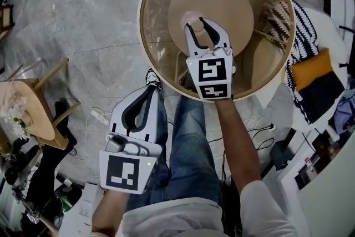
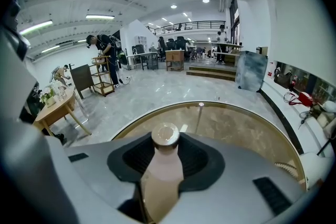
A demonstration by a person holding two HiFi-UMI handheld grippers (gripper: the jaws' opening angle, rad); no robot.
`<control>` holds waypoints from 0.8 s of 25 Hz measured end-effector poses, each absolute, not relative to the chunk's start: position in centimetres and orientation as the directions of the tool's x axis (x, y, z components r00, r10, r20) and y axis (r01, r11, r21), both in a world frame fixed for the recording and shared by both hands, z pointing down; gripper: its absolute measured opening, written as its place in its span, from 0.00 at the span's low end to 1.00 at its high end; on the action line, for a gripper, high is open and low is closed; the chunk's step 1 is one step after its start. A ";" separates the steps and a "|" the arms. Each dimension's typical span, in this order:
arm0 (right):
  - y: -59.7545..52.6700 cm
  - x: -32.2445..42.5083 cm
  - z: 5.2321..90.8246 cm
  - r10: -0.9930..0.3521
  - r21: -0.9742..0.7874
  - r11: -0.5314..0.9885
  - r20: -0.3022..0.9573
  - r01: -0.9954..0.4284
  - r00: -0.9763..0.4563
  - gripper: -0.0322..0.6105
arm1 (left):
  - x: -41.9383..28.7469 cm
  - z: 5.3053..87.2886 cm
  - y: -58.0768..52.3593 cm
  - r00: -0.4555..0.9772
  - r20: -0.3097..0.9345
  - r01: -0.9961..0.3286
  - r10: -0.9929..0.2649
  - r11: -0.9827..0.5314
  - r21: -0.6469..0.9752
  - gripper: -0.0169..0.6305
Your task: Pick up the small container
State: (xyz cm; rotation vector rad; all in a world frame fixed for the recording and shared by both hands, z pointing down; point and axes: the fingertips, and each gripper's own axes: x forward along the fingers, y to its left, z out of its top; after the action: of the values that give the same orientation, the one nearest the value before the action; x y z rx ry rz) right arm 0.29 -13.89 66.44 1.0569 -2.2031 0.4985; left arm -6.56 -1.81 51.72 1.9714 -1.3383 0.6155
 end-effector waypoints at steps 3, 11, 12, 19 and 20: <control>-13.5 0.5 66.0 -0.549 -0.070 0.603 0.686 -0.795 -0.477 0.28 | -6.6 51.4 -2.1 0.363 0.691 -0.932 -0.625 -0.256 0.259 0.05; -13.0 0.6 65.0 -0.544 -0.074 0.611 0.684 -0.788 -0.486 0.28 | -6.4 50.7 -2.7 0.377 0.672 -0.926 -0.638 -0.266 0.268 0.05; -12.9 0.6 64.7 -0.544 -0.074 0.612 0.683 -0.787 -0.487 0.28 | -6.4 50.7 -2.7 0.381 0.671 -0.925 -0.636 -0.269 0.270 0.05; -12.4 0.3 63.5 -0.532 -0.069 0.638 0.680 -0.767 -0.504 0.28 | -6.5 49.7 -3.0 0.383 0.667 -0.924 -0.640 -0.271 0.271 0.05; -12.4 0.3 63.3 -0.532 -0.070 0.639 0.680 -0.766 -0.505 0.28 | -6.6 49.6 -3.0 0.382 0.670 -0.924 -0.636 -0.270 0.271 0.05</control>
State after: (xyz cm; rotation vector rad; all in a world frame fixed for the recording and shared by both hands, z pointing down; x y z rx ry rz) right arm 0.29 -12.41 63.28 1.0072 -2.2305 0.4856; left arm -6.56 -3.02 49.62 2.0078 -1.3362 0.5818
